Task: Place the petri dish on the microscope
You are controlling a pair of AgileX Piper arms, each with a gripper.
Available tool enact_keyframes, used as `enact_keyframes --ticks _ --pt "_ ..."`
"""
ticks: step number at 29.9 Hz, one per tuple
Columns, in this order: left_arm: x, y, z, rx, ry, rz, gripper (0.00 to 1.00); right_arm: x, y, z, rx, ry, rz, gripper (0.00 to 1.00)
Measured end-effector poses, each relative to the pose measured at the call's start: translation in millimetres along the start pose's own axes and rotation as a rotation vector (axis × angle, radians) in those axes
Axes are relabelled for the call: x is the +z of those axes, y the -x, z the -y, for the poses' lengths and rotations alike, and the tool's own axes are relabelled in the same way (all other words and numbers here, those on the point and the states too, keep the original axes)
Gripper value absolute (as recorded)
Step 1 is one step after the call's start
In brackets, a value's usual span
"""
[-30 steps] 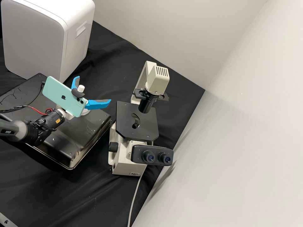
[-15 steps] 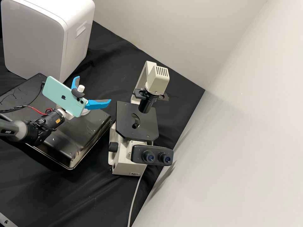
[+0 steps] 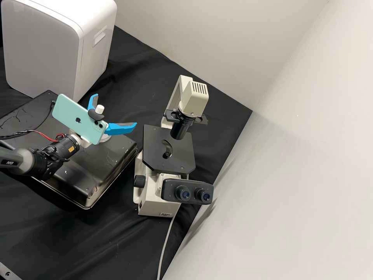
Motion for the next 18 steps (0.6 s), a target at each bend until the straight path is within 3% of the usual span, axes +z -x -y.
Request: enact_keyframes --ticks 4,7,10,12,18 --pt "7.7 0.2 0.9 -0.004 -0.033 0.042 1.00 0.0 0.0 0.0 0.000 0.000 0.000 1.00" --pt "11.5 0.5 1.4 -0.006 -0.037 0.056 1.00 0.0 0.0 0.0 0.000 0.000 0.000 1.00" --pt "12.8 0.3 2.9 -0.013 -0.027 0.042 1.00 0.0 0.0 0.0 0.000 0.000 0.000 1.00" --pt "13.8 -0.5 6.4 -0.033 -0.016 0.037 1.00 0.0 0.0 0.0 0.000 0.000 0.000 1.00" --pt "17.6 -2.9 18.0 -0.097 -0.022 0.046 1.00 0.0 0.0 0.0 0.000 0.000 0.000 1.00"
